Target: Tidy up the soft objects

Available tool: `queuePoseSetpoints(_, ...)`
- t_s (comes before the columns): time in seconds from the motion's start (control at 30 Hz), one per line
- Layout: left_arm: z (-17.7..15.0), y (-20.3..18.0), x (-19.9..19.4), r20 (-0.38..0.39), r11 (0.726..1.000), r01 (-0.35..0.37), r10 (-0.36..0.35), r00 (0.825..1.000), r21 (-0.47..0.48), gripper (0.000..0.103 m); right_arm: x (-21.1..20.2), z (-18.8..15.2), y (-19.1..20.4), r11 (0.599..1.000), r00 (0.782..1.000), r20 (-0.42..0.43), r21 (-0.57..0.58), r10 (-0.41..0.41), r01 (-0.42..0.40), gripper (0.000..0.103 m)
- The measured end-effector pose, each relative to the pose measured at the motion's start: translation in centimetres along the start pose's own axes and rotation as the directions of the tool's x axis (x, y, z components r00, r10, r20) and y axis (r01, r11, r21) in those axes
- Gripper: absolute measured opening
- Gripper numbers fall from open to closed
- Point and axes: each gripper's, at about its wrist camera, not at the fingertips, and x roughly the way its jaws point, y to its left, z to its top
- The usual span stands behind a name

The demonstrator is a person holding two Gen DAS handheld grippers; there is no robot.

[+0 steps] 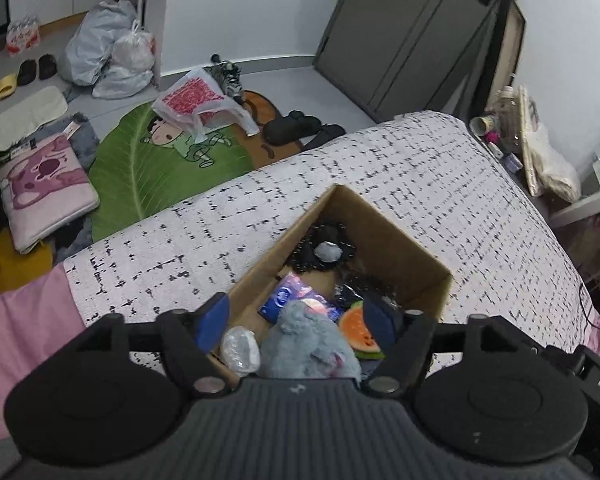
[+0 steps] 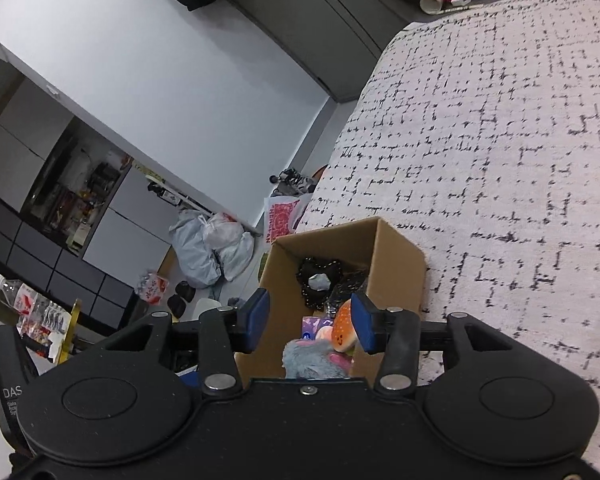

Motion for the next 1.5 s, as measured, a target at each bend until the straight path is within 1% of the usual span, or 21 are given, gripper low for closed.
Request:
queuePoseSetpoints(0.03,-0.1,-0.4,-0.2,0.001,1.000,0.002,-0.002,1.000,0.012,0.077,-0.3,0.0,0.0,1.000,1.000,0.000,-0.003,-0.006,0.006,0.046)
queuePoseSetpoints(0.13,-0.6,-1.4,-0.8,-0.002,0.999,0.011,-0.010,1.000,0.047,0.079,-1.3,-0.1,-0.2,1.000,1.000,-0.003,-0.005,-0.019,0.019,0.051)
queuePoseSetpoints(0.2,-0.9,-1.9,-1.2,-0.003,0.998,0.017,-0.017,1.000,0.057,0.080,-1.9,-0.1,-0.5,0.999,0.999,-0.006,-0.008,-0.038,0.038,0.058)
queuePoseSetpoints(0.3,-1.3,-2.7,-1.9,0.003,0.996,0.030,-0.030,1.000,0.081,0.082,-3.2,-0.1,-1.0,0.997,0.998,0.000,-0.019,-0.070,0.070,0.064)
queuePoseSetpoints(0.33,-1.5,-3.0,-2.0,0.006,0.995,0.031,-0.032,0.999,0.091,0.085,-3.6,0.0,-1.2,0.997,0.997,0.005,-0.018,-0.079,0.079,0.065)
queuePoseSetpoints(0.43,-2.3,-4.2,-2.6,0.017,0.993,0.011,-0.013,1.000,0.119,0.088,-5.2,0.4,-1.4,0.994,0.994,0.026,-0.020,-0.103,0.103,0.070)
queuePoseSetpoints(0.5,-2.8,-4.9,-2.9,0.015,0.991,0.001,-0.003,1.000,0.134,0.089,-6.3,0.6,-1.4,0.992,0.992,0.040,-0.033,-0.123,0.125,0.083)
queuePoseSetpoints(0.57,-3.3,-5.4,-3.4,0.011,0.989,0.008,-0.009,1.000,0.146,0.089,-7.3,0.6,-1.3,0.988,0.989,0.053,-0.055,-0.140,0.143,0.090)
queuePoseSetpoints(0.67,-4.0,-6.1,-4.3,0.023,0.986,0.004,-0.008,1.000,0.169,0.090,-8.5,0.7,-1.6,0.988,0.989,0.055,-0.075,-0.134,0.138,0.092)
queuePoseSetpoints(0.7,-4.3,-6.3,-4.6,0.029,0.984,0.000,-0.005,1.000,0.178,0.091,-8.9,0.7,-1.7,0.988,0.990,0.053,-0.075,-0.130,0.133,0.095)
queuePoseSetpoints(0.83,-5.3,-6.5,-5.6,0.035,0.981,-0.013,0.006,0.999,0.195,0.095,-10.3,0.7,-1.9,0.984,0.987,0.056,-0.094,-0.149,0.154,0.097)
queuePoseSetpoints(0.9,-5.5,-6.7,-6.2,0.034,0.978,-0.016,0.009,0.999,0.207,0.096,-10.9,0.6,-1.7,0.981,0.986,0.054,-0.113,-0.155,0.160,0.101)
queuePoseSetpoints(0.97,-5.8,-7.0,-6.7,0.037,0.975,-0.014,0.006,0.999,0.224,0.097,-11.7,0.5,-1.6,0.979,0.987,0.056,-0.125,-0.153,0.159,0.103)
queuePoseSetpoints(1.03,-6.0,-7.3,-7.3,0.038,0.969,-0.010,0.001,0.999,0.246,0.102,-12.6,0.3,-1.6,0.978,0.987,0.059,-0.137,-0.153,0.159,0.103)
queuePoseSetpoints(1.17,-6.8,-8.0,-8.5,0.044,0.960,0.003,-0.016,0.999,0.278,0.102,-14.2,0.1,-1.9,0.971,0.985,0.057,-0.168,-0.161,0.169,0.103)
queuePoseSetpoints(1.37,-8.4,-8.8,-10.1,0.061,0.951,0.009,-0.029,0.998,0.308,0.102,-17.2,-0.4,-2.9,0.971,0.980,0.088,-0.146,-0.180,0.192,0.103)
queuePoseSetpoints(1.5,-9.2,-9.1,-11.2,0.068,0.943,0.029,-0.054,0.996,0.331,0.102,-18.7,-1.1,-2.9,0.967,0.978,0.102,-0.162,-0.183,0.198,0.103)
